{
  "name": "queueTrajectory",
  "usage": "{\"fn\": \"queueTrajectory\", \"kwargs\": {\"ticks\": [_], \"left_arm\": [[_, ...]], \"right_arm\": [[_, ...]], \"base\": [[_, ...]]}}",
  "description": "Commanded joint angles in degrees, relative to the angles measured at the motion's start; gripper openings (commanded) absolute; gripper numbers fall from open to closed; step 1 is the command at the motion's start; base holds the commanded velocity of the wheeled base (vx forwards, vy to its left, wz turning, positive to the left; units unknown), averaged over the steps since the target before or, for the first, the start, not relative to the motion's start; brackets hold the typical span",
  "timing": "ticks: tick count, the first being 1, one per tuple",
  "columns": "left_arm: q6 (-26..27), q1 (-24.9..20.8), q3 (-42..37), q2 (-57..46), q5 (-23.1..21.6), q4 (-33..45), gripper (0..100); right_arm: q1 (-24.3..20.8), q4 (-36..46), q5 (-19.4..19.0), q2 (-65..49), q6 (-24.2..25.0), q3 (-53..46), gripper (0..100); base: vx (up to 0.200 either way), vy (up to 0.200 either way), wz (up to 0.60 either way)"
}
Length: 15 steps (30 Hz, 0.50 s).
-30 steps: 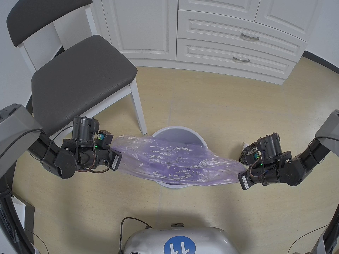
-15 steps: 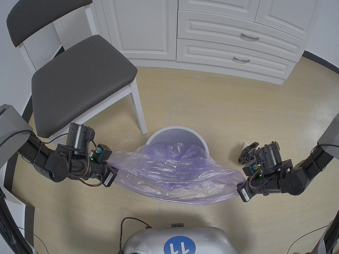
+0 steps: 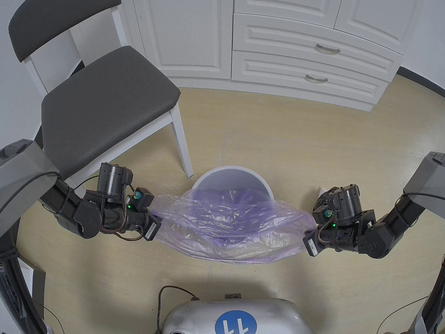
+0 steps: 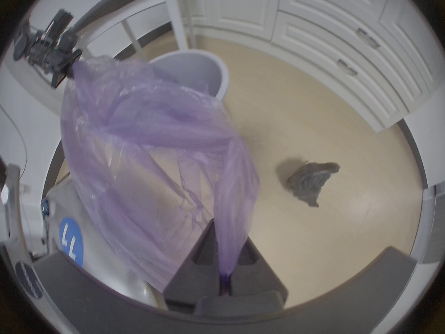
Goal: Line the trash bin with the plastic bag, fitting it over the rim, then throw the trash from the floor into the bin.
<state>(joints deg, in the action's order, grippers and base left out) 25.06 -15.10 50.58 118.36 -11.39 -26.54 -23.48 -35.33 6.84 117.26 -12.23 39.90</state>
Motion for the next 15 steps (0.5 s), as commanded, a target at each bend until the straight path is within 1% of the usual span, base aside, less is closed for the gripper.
{"fn": "queueTrajectory", "kwargs": {"ticks": [1,3,7,9,10,11,15], "left_arm": [[-4.3,-0.3,0.7,5.0,0.7,-7.8,0],[-7.0,-1.2,0.9,6.5,2.7,-12.4,0],[-9.7,-2.2,2.0,9.2,6.7,-18.5,0],[-9.7,-2.3,2.0,9.2,7.0,-18.7,0],[-10.3,-2.4,2.2,9.3,7.7,-19.8,0],[-10.4,-2.4,2.4,9.3,7.7,-19.8,0],[-10.6,-2.3,2.6,9.4,7.7,-19.8,0]], "right_arm": [[0.5,-8.6,2.2,5.8,3.9,1.2,0],[0.5,-12.0,2.6,6.9,4.8,1.8,0],[0.5,-13.5,3.4,7.7,5.6,3.4,0],[0.5,-13.5,3.4,7.8,5.8,3.6,0],[-0.1,-14.1,4.1,8.0,8.5,4.9,0],[-0.1,-14.4,4.1,7.9,9.4,5.3,0],[0.5,-14.7,4.2,7.6,9.8,5.2,0]], "base": [[0.0,0.0,0.0],[0.0,0.0,0.0],[0.0,0.0,0.0],[0.0,0.0,0.0],[0.0,0.0,0.0],[0.0,0.0,0.0],[0.0,0.0,0.0]]}}
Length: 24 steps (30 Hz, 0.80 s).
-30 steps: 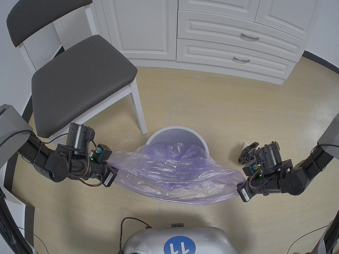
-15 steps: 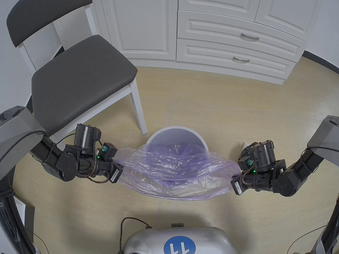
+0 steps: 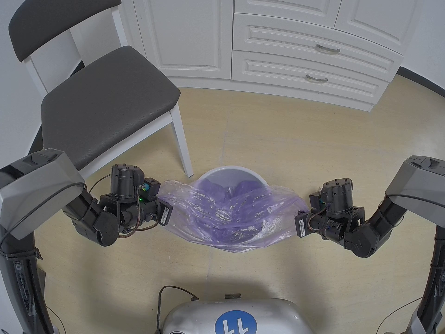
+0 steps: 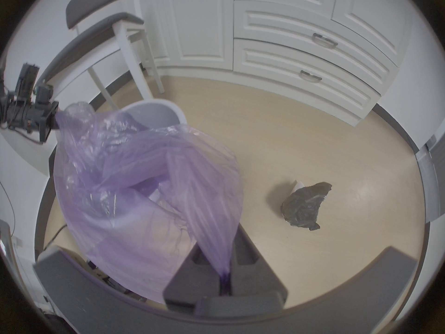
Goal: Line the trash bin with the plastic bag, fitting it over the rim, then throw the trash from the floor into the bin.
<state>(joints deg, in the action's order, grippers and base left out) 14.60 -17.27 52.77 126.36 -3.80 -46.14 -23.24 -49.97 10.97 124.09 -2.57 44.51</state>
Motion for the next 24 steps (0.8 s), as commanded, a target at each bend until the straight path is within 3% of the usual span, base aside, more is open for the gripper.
{"fn": "queueTrajectory", "kwargs": {"ticks": [1,12,24], "left_arm": [[-0.1,-0.1,0.4,1.5,0.2,-0.1,0],[0.2,0.2,0.6,2.8,0.3,2.7,0],[-0.1,1.2,2.2,2.8,-0.1,5.3,0]], "right_arm": [[0.4,0.2,0.1,1.1,0.0,0.4,0],[1.6,1.1,0.0,8.1,-3.6,0.6,0],[1.9,0.2,-0.5,10.3,-3.6,1.1,0]], "base": [[0.0,0.0,0.0],[0.0,0.0,0.0],[0.0,0.0,0.0]]}}
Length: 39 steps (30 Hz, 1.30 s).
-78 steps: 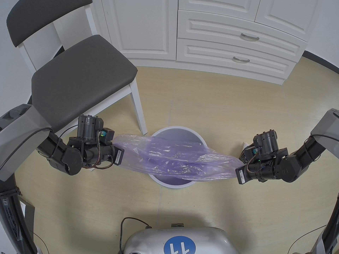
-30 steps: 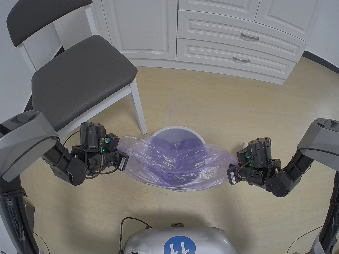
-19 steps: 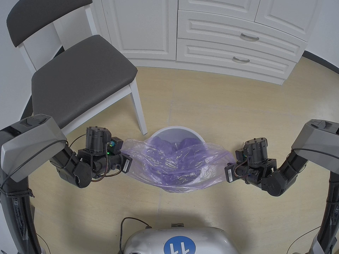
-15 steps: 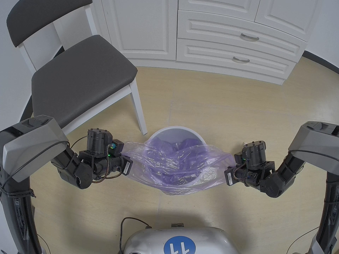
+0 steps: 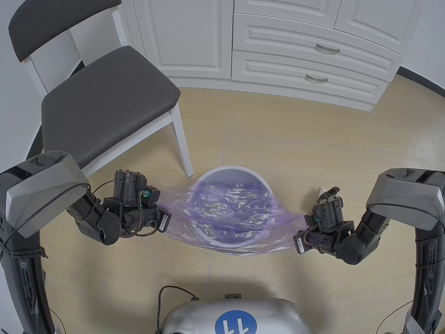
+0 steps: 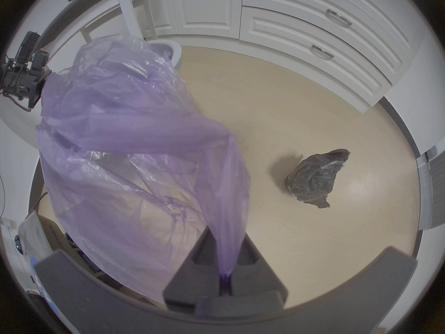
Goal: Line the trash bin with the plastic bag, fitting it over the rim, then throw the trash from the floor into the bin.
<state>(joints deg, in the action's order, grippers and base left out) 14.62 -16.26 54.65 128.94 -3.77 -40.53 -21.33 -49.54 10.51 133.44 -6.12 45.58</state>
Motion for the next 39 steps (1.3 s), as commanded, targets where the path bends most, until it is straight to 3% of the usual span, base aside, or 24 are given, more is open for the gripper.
{"fn": "queueTrajectory", "kwargs": {"ticks": [1,13,14,17,20,21,22,24,25,27,30,32,39], "left_arm": [[-0.2,0.3,0.4,0.1,-0.2,-0.4,0],[-2.3,0.1,-0.1,-2.1,-0.4,0.1,0],[-2.2,0.1,-0.1,-2.0,-0.4,0.1,0],[-2.2,0.1,-0.1,-2.1,-0.4,0.0,0],[-2.3,0.2,-0.2,-2.4,-0.5,-0.7,0],[-2.3,0.3,-0.2,-2.5,-0.6,-0.7,0],[-2.3,0.3,-0.2,-2.5,-0.6,-0.7,0],[-2.3,0.3,-0.2,-2.5,-0.9,-0.7,0],[-2.3,0.3,-0.3,-2.5,-1.0,-0.7,0],[-2.3,0.3,-0.3,-2.4,-0.9,-0.6,0],[-2.3,0.3,-0.2,-2.5,-1.0,-0.6,0],[-2.4,0.4,-0.2,-2.5,-1.0,-0.7,0],[-2.3,0.5,-0.2,-2.4,-0.9,-0.2,0]], "right_arm": [[0.0,-0.2,0.0,0.9,0.0,-0.1,0],[-1.6,-0.6,0.2,-3.0,-0.1,-2.2,0],[-1.6,-0.6,0.0,-3.1,0.0,-2.2,100],[-1.4,-0.6,-0.4,-3.8,0.2,-2.3,100],[0.1,-0.5,-6.6,-6.6,0.7,-3.7,100],[1.5,-0.5,-10.9,-8.0,0.8,-4.9,100],[1.7,-0.5,-11.9,-8.4,0.8,-5.2,100],[5.3,-0.6,-23.3,-10.5,0.5,-7.2,100],[5.9,-0.6,-24.4,-10.7,0.5,-7.3,100],[9.6,-0.6,-32.7,-10.9,0.1,-7.8,100],[12.5,-0.6,-38.8,-10.2,0.1,-7.7,100],[15.3,-1.3,-45.4,-8.6,-0.6,-7.8,100],[20.6,-17.6,-58.4,-2.5,-0.9,-11.6,100]], "base": [[0.0,0.0,0.0],[0.0,0.0,0.0],[0.0,0.0,0.0],[0.0,0.0,0.0],[0.0,0.0,0.0],[0.0,0.0,0.0],[0.0,0.0,0.0],[0.0,0.0,0.0],[0.0,0.0,0.0],[0.0,0.0,0.0],[0.0,0.0,0.0],[0.0,0.0,0.0],[0.0,0.0,0.0]]}}
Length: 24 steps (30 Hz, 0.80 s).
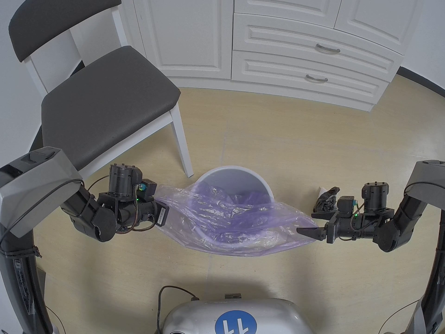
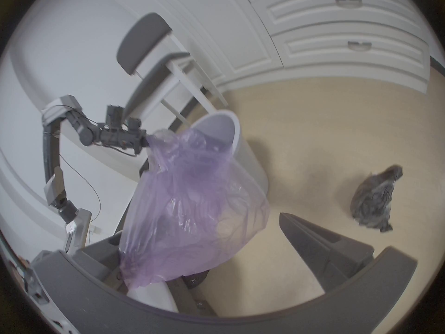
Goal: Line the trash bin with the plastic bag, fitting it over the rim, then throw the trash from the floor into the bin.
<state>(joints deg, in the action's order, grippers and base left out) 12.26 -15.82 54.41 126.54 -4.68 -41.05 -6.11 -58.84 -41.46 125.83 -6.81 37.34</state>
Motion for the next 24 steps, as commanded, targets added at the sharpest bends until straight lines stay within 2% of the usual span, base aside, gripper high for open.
{"fn": "queueTrajectory", "kwargs": {"ticks": [1,5,12,16,24], "left_arm": [[0.0,0.1,0.1,0.1,0.0,0.4,0],[0.0,0.1,0.2,0.5,0.0,0.5,0],[0.2,0.4,0.2,0.6,0.1,0.8,0],[0.4,0.9,0.2,0.6,0.1,0.9,0],[0.5,1.3,0.5,0.5,0.1,2.5,0]], "right_arm": [[5.9,-11.5,-8.3,6.4,-0.1,-4.0,100],[7.3,-18.9,-12.9,9.5,1.1,-5.5,100],[8.5,-21.5,-18.2,10.2,3.7,-6.2,100],[9.1,-21.6,-19.7,10.1,3.7,-6.5,100],[10.1,-21.7,-19.8,10.0,3.8,-6.1,100]], "base": [[0.0,0.0,0.0],[0.0,0.0,0.0],[0.0,0.0,0.0],[0.0,0.0,0.0],[0.0,0.0,0.0]]}}
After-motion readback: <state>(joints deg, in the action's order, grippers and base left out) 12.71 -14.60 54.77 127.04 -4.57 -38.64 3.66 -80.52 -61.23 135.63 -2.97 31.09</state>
